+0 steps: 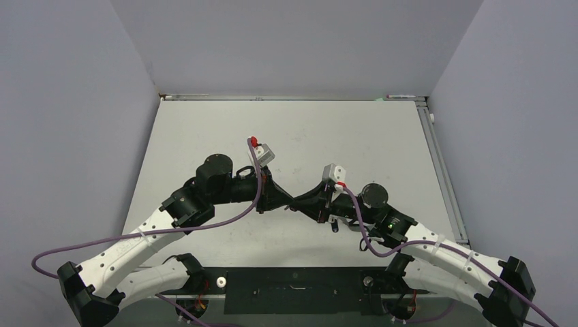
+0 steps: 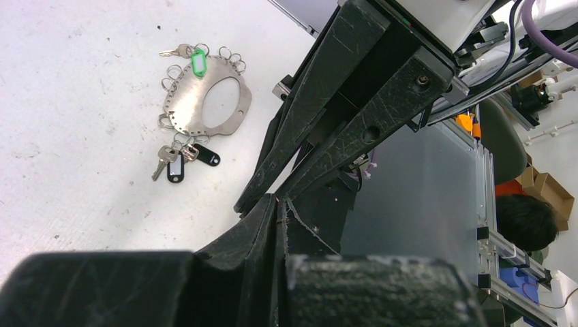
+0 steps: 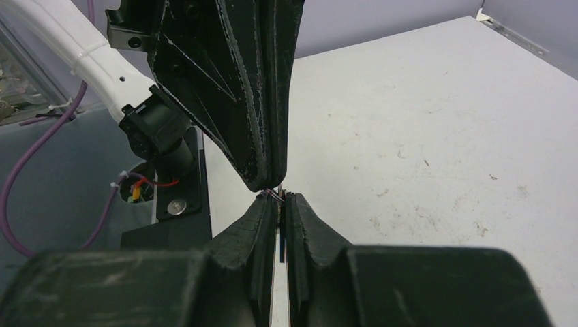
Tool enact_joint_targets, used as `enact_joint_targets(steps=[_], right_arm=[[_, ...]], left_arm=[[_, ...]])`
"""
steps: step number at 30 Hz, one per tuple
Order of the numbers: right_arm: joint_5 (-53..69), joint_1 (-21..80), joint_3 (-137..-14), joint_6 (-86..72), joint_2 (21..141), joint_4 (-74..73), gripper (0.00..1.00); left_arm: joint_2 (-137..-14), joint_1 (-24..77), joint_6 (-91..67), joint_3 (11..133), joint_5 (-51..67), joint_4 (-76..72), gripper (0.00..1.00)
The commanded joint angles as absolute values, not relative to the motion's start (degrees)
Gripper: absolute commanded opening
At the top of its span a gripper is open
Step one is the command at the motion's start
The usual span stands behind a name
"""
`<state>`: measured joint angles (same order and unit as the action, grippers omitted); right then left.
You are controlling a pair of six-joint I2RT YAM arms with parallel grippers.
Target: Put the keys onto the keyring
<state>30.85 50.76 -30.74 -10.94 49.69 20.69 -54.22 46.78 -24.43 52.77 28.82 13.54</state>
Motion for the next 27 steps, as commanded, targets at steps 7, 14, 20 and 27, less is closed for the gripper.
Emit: enact_joint_targets(steps=[7,14,20,27], right_arm=[[33.2,51.0,-33.4,-9.8,47.9,23.7,0.05],[31.1,51.0,-32.8,-9.5,46.1,21.3,0.05],[26.6,51.0,-33.3,-10.3,44.0,16.4,0.05],[3.0,51.0,-36.7,-15.0,38.9,0.9,0.05]], left_arm=[[-53.4,47.0,-24.2,53.9,30.0,11.1,0.18],[-51.5,47.0,-24.3,53.4,29.8,10.2,0.62],[-50.9,47.0,-24.2,52.6,26.5,9.6,0.66],[-52.3,47.0,-24.6,51.2,20.6,7.0,0.65]])
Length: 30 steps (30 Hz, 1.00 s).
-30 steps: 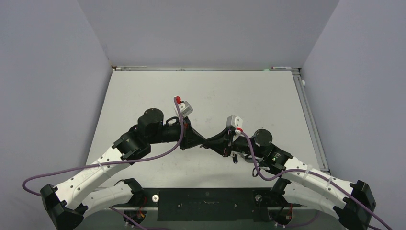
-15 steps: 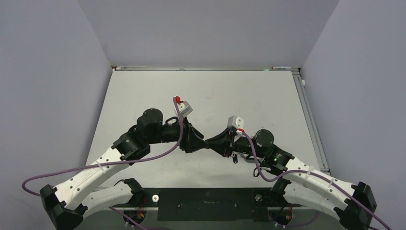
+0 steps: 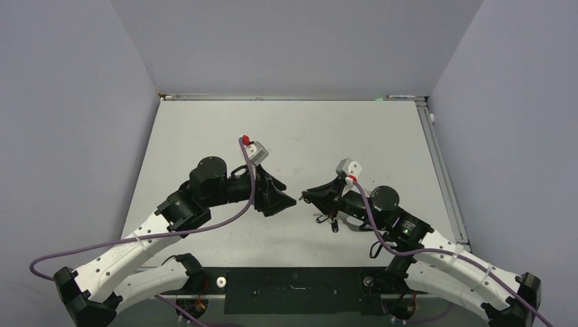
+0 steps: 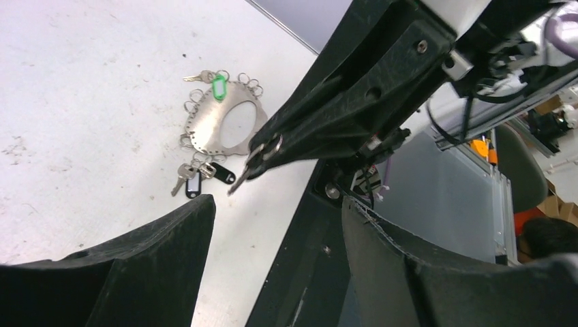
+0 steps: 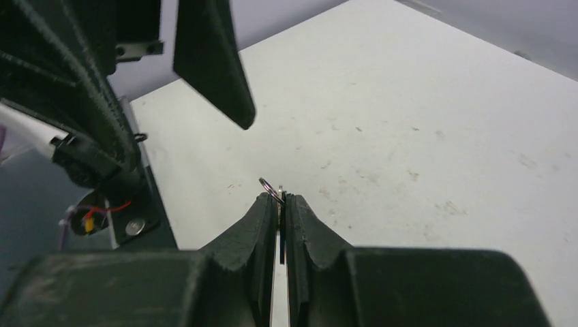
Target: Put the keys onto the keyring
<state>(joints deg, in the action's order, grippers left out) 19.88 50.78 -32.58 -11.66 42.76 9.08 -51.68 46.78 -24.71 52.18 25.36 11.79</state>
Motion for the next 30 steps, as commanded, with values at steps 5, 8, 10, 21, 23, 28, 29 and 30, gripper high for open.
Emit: enact_joint_targets(steps=[5,8,10,21,23,28,29,30], right_arm=[[-10.7,50.9,-37.4,-17.6,34.0,-7.6,0.05],[-13.5,50.8,-38.1,-17.5,33.3,-10.4,0.05],[-14.4,50.7,-38.9,-17.0,34.0,-12.2,0.05],[-32.5,49.8,-44.3,-20.1,34.1,-21.9,0.05],[-33.1,49.8,-45.0,-20.2,33.8,-22.7,0.05],[-27.0,49.8,-45.9,-19.7,33.3,-23.3,0.05],[-24.0,49.8,-45.9,-18.8,32.9,-22.7,0.05],[-19.8,49.8,-45.9,-17.8,32.6,-22.0,0.05]], left_arm=[[-54.4,46.9,-24.4,48.2,11.9,3.0,0.74],[-56.7,46.7,-24.5,46.3,6.3,-2.2,0.91],[-59.4,46.2,-24.6,46.1,3.8,-4.0,0.97],[-80.3,44.6,-23.8,51.2,8.8,-11.6,0.97],[-83.7,44.7,-24.3,53.6,10.9,-11.2,0.86],[-84.2,46.2,-23.2,51.6,19.9,-20.2,0.79],[-82.9,46.6,-22.5,50.3,21.8,-23.0,0.79],[-81.6,46.9,-21.9,48.8,23.7,-25.2,0.79]])
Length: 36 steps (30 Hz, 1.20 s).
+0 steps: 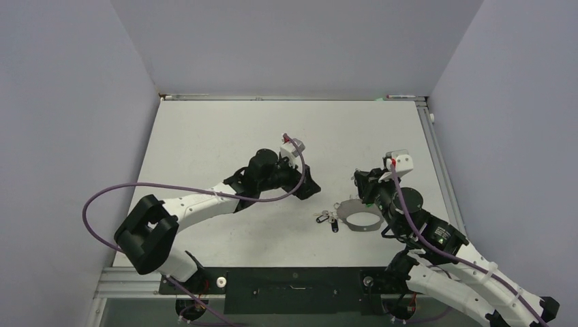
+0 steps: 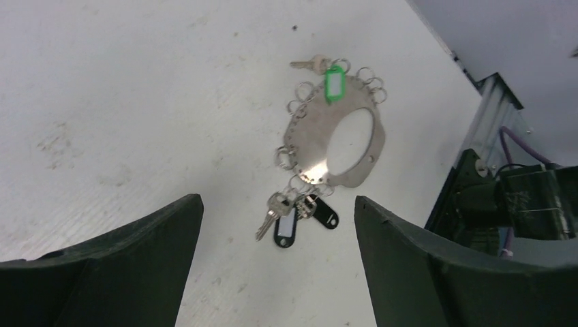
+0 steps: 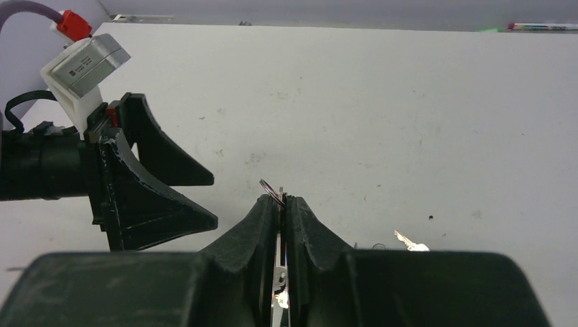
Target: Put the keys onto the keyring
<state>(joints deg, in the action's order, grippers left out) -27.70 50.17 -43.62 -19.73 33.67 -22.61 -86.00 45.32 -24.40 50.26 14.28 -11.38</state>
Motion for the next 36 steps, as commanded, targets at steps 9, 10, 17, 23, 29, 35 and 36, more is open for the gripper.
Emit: enact_joint_targets(steps=[9,10,17,23,29,35,36], right_arm=[[12.1,49.8,-46.9,-12.1,33.0,-18.8,0.05],[13.6,49.8,-47.0,-11.8,33.3,-18.5,0.05],[24.0,49.8,-46.8,-11.8,36.6,-15.5,0.05],[30.8,50.0,-47.6,-13.2,41.4,-13.5,0.05],[34.2,50.1,-46.9,-15.2,43.2,-11.9,0.05],[35.0,50.2,-46.7,-15.1,43.6,-11.9,0.05],[35.2,50.3,-46.6,-15.1,43.5,-11.9,0.05]], left_arm=[[-67.0,48.4,-19.1,37.4,33.0,-35.3,0.77],[-65.2,48.5,-19.5,35.9,33.8,-35.8,0.76],[-53.4,49.2,-21.2,31.1,34.8,-36.6,0.65],[-49.1,51.8,-18.4,31.2,32.0,-33.5,0.57],[-48.9,54.5,-14.0,31.3,27.8,-29.4,0.50],[-48.8,55.3,-12.1,31.2,24.6,-28.0,0.43],[-48.8,55.4,-12.0,31.2,24.5,-27.8,0.42]])
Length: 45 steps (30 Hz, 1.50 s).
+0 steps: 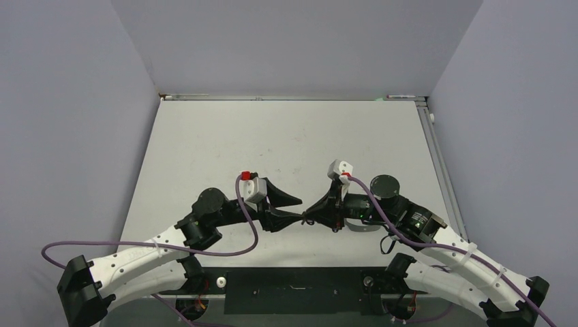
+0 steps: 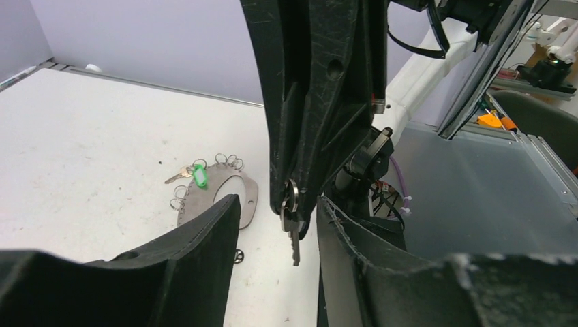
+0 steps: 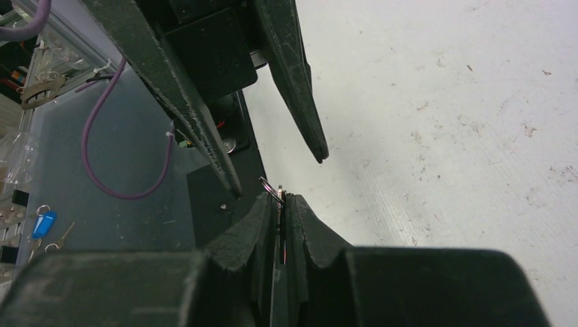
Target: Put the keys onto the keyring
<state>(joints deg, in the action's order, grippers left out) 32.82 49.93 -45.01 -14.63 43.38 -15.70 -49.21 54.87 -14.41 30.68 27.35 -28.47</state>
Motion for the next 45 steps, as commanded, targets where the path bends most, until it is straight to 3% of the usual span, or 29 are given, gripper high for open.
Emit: enact_joint_targets(steps=[1,4,14,26,32,39,45], right_arm=[[35.4,50.3,-46.5,-15.1,43.5,-12.0,0.05],[35.8,50.5,-46.2,-15.0,43.5,-12.2,0.05],[36.5,51.0,-45.9,-15.1,43.5,-12.3,0.05],[37.7,51.4,-45.4,-14.6,43.5,-12.9,0.05],[35.3,51.4,-44.7,-14.7,44.0,-13.2,0.05],[37.0,51.4,-43.2,-15.5,44.2,-10.7,0.05],[37.8,51.6,-43.1,-15.5,44.3,-10.2,0.05]], left_arm=[[-48.9,55.4,-11.9,31.2,24.4,-27.7,0.40],[-49.0,55.5,-11.7,31.4,24.4,-27.4,0.31],[-49.9,56.5,-11.2,32.4,25.1,-26.5,0.30],[-50.8,57.0,-10.8,33.2,24.1,-26.0,0.13],[-50.3,57.1,-10.8,33.2,21.6,-24.5,0.12],[-50.4,57.1,-11.4,32.0,21.2,-24.8,0.01],[-50.9,57.0,-11.6,32.0,20.5,-24.6,0.00]])
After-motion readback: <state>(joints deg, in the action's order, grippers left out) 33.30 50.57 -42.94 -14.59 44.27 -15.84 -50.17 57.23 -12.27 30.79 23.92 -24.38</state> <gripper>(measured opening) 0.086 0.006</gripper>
